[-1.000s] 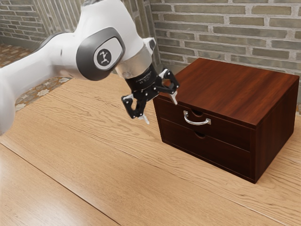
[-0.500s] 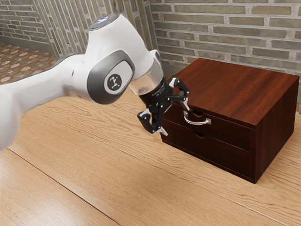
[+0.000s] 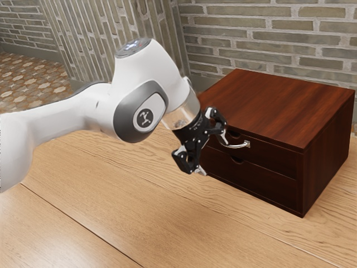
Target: Pull the drawer handle with one arm to open the drawer
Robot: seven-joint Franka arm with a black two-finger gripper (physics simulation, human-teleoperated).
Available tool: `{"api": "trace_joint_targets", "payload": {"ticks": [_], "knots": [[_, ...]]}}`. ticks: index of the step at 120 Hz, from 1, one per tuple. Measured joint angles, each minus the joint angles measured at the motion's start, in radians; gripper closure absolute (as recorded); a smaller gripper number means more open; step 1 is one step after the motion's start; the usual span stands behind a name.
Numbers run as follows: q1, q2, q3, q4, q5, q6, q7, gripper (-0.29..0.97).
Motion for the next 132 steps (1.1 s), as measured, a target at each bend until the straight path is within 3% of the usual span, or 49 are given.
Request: {"api": "trace_joint_targets", "payload": {"ticks": [75,107,132], "knots": [[-0.019,0.043,-0.007,0.019,0.006,0.058,-0.065,0.02],[-0.019,-0.008,-0.003,-0.039,0.006,0.081,-0.078,0.28],[-0.023,-0.052,0.002,-0.107,0.006,0.113,-0.085,0.6]]}}
